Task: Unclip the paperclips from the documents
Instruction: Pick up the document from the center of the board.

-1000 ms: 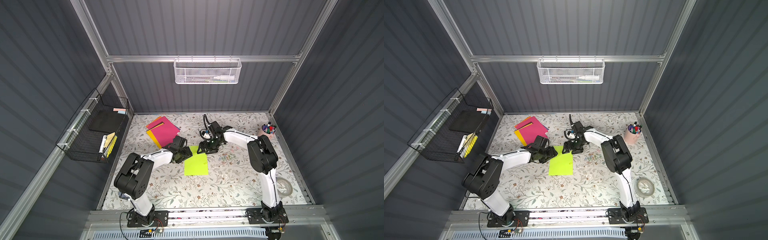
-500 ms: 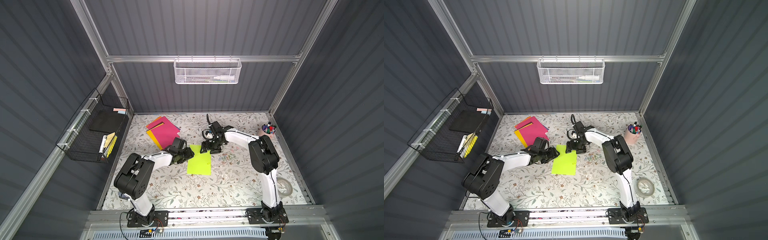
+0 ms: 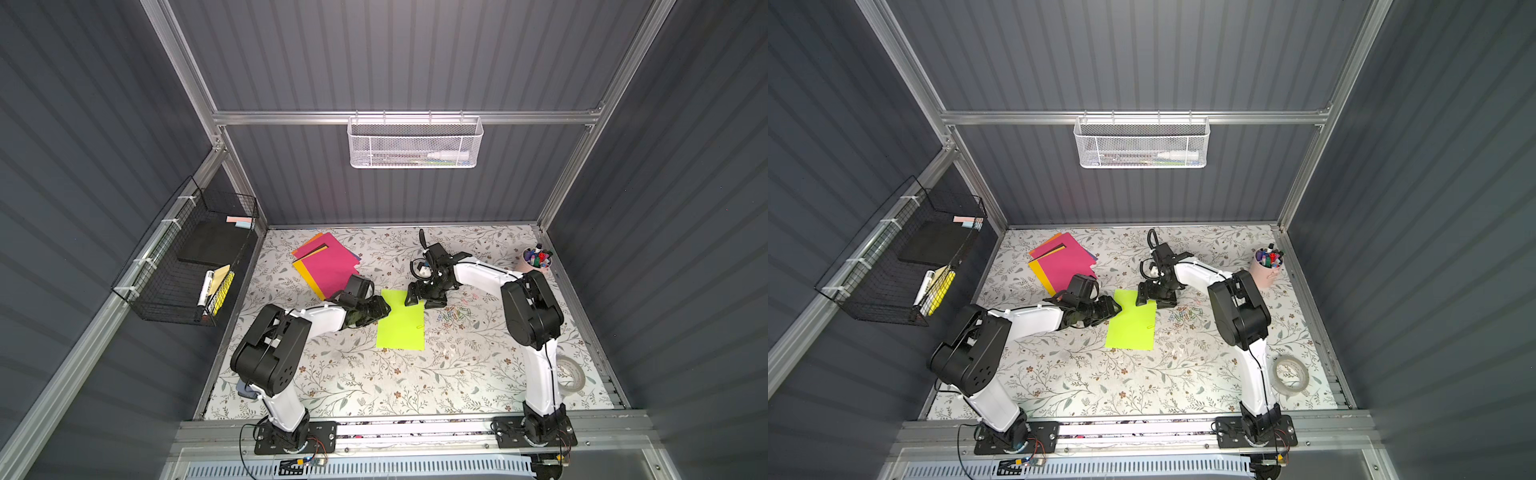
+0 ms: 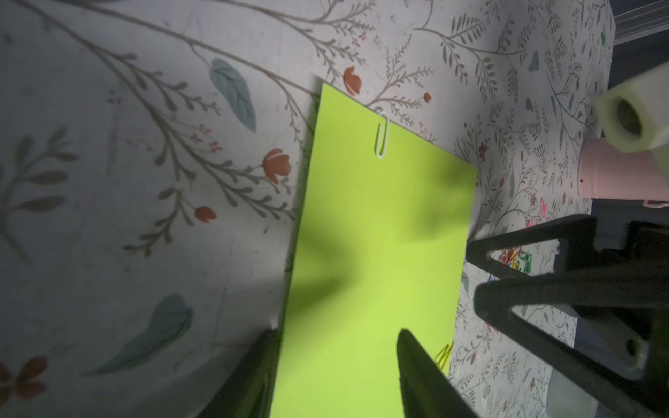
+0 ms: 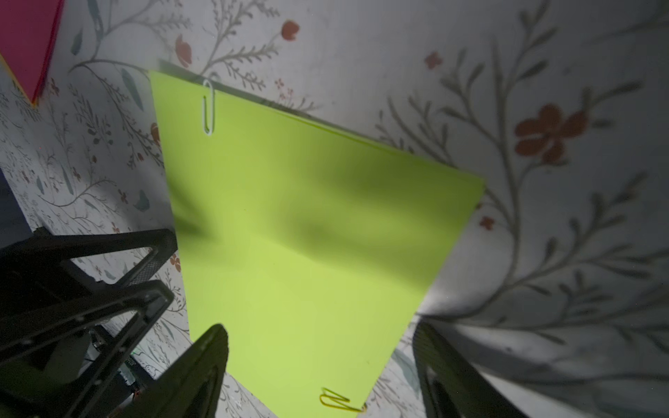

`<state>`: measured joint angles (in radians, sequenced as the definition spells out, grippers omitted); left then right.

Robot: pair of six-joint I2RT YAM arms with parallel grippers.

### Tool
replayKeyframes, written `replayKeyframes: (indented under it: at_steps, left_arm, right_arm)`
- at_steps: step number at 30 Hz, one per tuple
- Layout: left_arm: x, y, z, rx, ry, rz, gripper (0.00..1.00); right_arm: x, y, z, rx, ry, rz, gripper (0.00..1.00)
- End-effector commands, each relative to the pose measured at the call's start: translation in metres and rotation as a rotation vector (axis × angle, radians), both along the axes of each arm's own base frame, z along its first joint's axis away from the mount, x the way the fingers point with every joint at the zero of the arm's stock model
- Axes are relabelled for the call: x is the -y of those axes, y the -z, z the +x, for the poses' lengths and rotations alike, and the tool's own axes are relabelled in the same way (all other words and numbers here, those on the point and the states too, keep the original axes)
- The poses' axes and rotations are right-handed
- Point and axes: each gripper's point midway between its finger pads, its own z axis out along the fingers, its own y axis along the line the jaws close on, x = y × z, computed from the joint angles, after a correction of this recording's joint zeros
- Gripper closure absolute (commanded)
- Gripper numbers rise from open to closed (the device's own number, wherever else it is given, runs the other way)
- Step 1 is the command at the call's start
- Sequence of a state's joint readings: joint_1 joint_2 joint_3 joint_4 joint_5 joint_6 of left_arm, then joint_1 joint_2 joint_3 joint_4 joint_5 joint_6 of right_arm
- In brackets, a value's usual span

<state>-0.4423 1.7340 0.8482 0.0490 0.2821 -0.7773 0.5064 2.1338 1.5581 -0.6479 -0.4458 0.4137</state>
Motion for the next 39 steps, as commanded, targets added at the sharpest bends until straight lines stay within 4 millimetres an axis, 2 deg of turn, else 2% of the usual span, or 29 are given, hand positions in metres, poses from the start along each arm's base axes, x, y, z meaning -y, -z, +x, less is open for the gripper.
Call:
replayKeyframes:
  at_steps: [1, 8, 14, 17, 19, 24, 26, 28, 30, 33, 37, 39]
  left_arm:
    - [-0.028, 0.075, -0.075, -0.319, 0.046, 0.17, 0.47]
    - [-0.018, 0.087, -0.085, -0.347, 0.099, 0.172, 0.51]
    - [-0.017, 0.092, -0.09, -0.357, 0.109, 0.177, 0.51]
    - [-0.016, 0.092, -0.091, -0.354, 0.111, 0.177, 0.51]
    - [-0.017, 0.092, -0.09, -0.351, 0.111, 0.18, 0.51]
    - [-0.016, 0.085, -0.088, -0.335, 0.107, 0.173, 0.47]
    - [-0.013, 0.075, -0.084, -0.308, 0.113, 0.16, 0.45]
    - [-0.007, 0.062, -0.081, -0.288, 0.136, 0.136, 0.4]
    - [-0.003, 0.045, -0.069, -0.232, 0.138, 0.118, 0.33]
    - [0.004, 0.004, -0.045, -0.112, 0.111, 0.07, 0.22]
    - [0.003, -0.061, -0.012, 0.088, 0.081, -0.093, 0.17]
    - [0.001, -0.083, -0.005, 0.161, 0.104, -0.167, 0.16]
  right_arm:
    - [0.0, 0.023, -0.006, -0.073, 0.026, -0.023, 0.17]
    - [-0.015, 0.032, -0.008, -0.108, 0.019, 0.031, 0.17]
    - [-0.028, 0.023, 0.0, -0.082, 0.008, 0.101, 0.16]
    - [-0.032, 0.025, 0.002, -0.097, 0.006, 0.115, 0.18]
    - [-0.034, 0.027, 0.001, -0.108, 0.004, 0.123, 0.25]
    - [-0.027, 0.02, 0.004, -0.069, 0.024, 0.146, 0.55]
    - [-0.025, 0.012, 0.007, -0.042, 0.019, 0.16, 0.67]
    - [-0.024, 0.004, 0.011, -0.01, 0.008, 0.172, 0.69]
    - [-0.024, -0.007, 0.015, 0.021, -0.001, 0.202, 0.69]
    - [-0.024, -0.029, 0.026, 0.072, -0.017, 0.275, 0.69]
    - [-0.017, -0.063, 0.029, 0.116, -0.029, 0.358, 0.69]
    - [-0.015, -0.078, 0.028, 0.131, -0.035, 0.404, 0.69]
